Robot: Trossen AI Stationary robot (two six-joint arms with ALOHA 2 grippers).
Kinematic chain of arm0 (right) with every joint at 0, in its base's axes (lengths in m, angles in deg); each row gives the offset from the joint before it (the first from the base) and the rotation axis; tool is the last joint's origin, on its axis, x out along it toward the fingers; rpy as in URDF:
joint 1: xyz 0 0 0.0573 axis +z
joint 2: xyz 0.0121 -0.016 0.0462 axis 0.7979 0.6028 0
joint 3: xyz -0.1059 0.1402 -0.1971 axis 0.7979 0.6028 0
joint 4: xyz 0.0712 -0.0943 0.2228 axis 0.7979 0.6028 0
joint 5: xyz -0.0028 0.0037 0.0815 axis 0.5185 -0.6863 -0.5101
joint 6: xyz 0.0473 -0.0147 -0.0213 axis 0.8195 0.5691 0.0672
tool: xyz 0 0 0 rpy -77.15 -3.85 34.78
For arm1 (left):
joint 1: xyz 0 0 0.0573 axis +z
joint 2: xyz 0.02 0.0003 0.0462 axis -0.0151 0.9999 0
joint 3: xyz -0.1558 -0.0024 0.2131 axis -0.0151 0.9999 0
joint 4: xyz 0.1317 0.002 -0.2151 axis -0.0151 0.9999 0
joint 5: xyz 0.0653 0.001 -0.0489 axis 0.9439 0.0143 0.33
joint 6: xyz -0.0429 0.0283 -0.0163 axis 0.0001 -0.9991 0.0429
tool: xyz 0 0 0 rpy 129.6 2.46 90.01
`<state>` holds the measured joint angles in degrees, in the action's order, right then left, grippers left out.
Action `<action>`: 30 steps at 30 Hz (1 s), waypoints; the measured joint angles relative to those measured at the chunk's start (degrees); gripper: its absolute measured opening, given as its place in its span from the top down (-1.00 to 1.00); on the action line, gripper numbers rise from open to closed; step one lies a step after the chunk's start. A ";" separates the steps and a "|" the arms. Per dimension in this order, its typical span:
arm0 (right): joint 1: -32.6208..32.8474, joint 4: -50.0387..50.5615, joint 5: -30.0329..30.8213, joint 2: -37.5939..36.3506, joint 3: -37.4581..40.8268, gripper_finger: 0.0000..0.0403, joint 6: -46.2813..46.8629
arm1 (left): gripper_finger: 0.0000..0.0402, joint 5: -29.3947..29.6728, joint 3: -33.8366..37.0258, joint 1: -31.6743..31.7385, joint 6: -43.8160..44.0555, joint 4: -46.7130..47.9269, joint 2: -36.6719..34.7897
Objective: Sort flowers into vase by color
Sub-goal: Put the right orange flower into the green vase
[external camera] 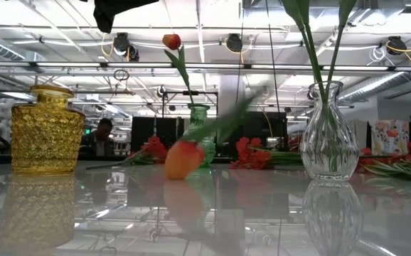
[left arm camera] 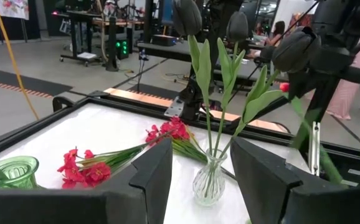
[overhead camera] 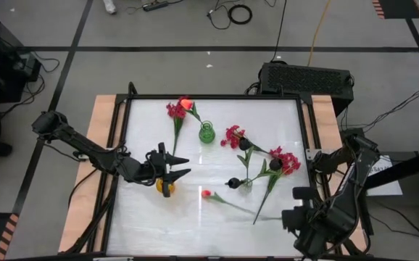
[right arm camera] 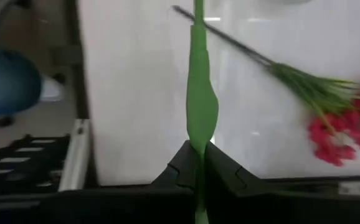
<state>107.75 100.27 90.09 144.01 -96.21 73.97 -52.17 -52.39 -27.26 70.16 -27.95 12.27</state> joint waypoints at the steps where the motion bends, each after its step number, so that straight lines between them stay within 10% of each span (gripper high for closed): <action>1: 0.45 -0.69 -0.21 -0.19 0.00 0.99 0.12 | 0.15 0.00 0.00 0.00 0.00 0.00 0.00; 9: 2.35 -0.88 3.68 -0.59 -4.80 0.99 -0.41 | 0.15 -0.28 -0.02 0.00 -0.03 -0.06 0.00; 19: 2.09 -1.27 26.85 -0.57 -15.43 0.99 -8.98 | 0.15 -2.49 -0.45 0.00 -7.42 -8.22 0.00; 30: -5.77 0.72 38.80 -0.61 -33.11 0.99 -20.34 | 0.15 -3.04 -17.02 -0.63 -24.11 1.24 0.04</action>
<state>101.99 100.99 128.89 143.40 -129.32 53.63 -55.21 -69.41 -27.88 46.05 -26.72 12.31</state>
